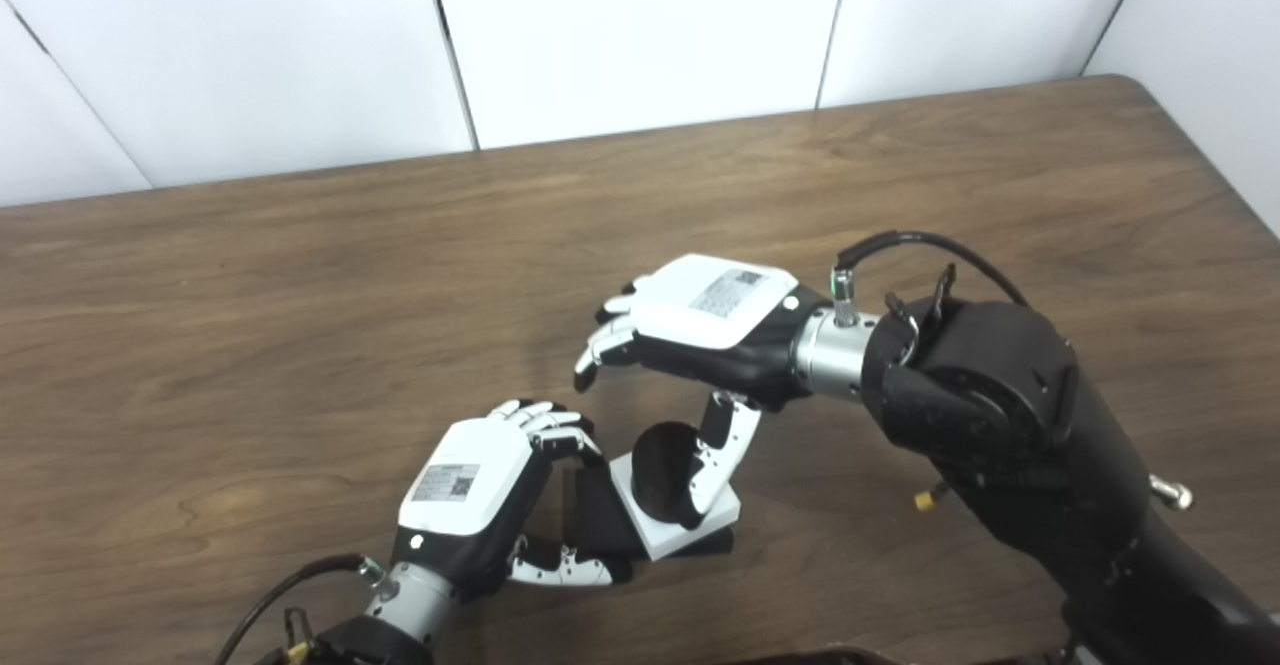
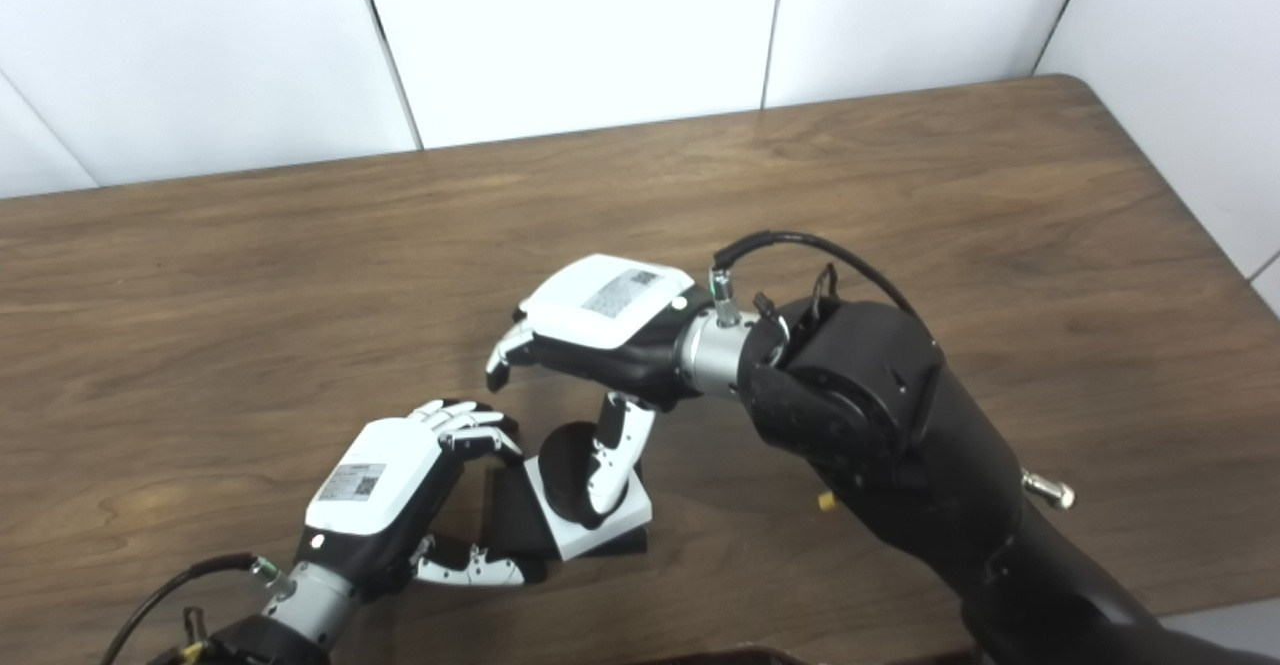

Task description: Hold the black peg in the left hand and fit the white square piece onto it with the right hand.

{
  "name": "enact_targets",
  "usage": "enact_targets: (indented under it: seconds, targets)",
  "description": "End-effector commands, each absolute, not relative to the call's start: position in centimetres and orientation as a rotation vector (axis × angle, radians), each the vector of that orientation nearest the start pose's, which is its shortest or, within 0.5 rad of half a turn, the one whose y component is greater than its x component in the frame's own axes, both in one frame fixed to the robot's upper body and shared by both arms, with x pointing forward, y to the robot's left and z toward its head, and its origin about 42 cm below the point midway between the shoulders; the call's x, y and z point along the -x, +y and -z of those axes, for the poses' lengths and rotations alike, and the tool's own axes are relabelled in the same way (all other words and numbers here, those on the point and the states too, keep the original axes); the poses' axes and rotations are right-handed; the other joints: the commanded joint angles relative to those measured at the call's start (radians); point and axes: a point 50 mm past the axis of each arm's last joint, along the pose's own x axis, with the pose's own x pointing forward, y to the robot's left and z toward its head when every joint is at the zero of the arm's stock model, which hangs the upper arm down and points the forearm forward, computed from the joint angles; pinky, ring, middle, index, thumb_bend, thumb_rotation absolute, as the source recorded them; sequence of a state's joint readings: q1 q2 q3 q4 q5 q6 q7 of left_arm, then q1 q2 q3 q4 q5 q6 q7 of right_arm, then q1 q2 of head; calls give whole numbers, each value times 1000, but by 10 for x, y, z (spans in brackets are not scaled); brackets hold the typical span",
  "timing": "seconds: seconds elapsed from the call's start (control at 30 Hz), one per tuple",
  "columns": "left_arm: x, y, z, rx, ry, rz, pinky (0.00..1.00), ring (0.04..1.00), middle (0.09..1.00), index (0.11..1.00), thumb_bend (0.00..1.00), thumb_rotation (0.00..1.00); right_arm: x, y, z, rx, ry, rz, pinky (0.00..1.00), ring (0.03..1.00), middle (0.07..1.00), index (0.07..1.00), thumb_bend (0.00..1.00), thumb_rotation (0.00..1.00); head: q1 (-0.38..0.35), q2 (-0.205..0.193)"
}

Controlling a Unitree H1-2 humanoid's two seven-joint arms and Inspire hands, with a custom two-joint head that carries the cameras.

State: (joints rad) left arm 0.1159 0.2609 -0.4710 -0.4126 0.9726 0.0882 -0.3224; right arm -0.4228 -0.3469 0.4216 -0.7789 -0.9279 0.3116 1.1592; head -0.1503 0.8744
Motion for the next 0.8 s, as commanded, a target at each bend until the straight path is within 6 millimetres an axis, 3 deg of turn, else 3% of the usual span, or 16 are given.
enact_targets:
  seconds: [0.0,0.33,0.4,0.5,0.63,0.77]
  targets:
    - [-202,160,-130,-1186,-137,648,916,867,805,489,505,53,-261,-151,-326,1480,-336,-860,1000,947,885,782,1000,513,-1,1]
    - [-202,160,-132,-1223,-150,618,895,855,804,495,506,83,-262,-156,-343,1473,-391,-811,979,930,871,767,1000,520,2,3]
    - [-202,160,-133,-1242,-153,597,877,847,813,664,729,364,-262,-157,-343,1469,-388,-805,977,930,869,765,1000,523,2,3]
    - [-203,160,-134,-1259,-151,588,882,853,837,771,855,507,-262,-158,-343,1469,-385,-802,977,928,866,761,1000,526,2,3]
    - [-206,161,-140,-1266,-142,603,908,873,869,813,923,595,-262,-159,-342,1466,-378,-800,972,931,866,767,1000,528,4,3]
    - [-208,166,-157,-1237,-138,618,922,890,883,825,951,597,-263,-160,-342,1454,-370,-793,979,935,868,768,1000,514,11,4]
